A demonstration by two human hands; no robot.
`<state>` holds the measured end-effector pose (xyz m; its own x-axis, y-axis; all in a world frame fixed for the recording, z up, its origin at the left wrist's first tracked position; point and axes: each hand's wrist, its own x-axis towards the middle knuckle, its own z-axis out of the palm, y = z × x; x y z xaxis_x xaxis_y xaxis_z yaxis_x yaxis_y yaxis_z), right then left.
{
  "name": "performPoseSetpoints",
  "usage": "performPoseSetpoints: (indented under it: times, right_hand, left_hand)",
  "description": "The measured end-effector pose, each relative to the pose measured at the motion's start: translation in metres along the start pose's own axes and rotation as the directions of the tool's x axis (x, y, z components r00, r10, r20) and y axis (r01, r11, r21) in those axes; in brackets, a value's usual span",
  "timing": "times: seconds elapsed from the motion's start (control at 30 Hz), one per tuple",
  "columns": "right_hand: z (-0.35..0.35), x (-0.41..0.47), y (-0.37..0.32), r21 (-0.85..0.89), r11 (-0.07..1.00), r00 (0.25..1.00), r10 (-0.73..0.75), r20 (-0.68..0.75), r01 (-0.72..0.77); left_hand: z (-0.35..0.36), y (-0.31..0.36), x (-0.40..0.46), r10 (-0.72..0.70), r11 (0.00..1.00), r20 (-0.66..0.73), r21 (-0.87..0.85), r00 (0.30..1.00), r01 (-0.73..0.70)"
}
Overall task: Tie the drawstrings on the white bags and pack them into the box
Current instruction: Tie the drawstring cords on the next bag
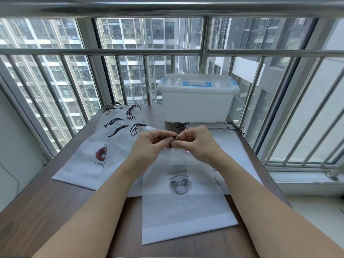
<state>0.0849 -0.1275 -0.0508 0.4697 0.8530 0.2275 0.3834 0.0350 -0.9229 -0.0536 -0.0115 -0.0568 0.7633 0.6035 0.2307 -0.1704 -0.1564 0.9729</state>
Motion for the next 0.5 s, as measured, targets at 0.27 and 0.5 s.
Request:
performPoseSetpoints:
  times: [0.27,0.5]
  right_hand:
    - [0.0025,-0.0001,0.0014,-0.192,0.976,0.992,-0.117,-0.047,0.106]
    - [0.0073,0.0032,0.0083,-0.315,0.942,0.988,-0.144,-0.054,0.120]
  left_hand:
    - [-0.0038,-0.0027,0.0011,0.086,0.986,-0.013,0.146,0.996,-0.083]
    - [0.0035,-0.0016,0.0004,0.160,0.970,0.008,0.185,0.987,-0.159]
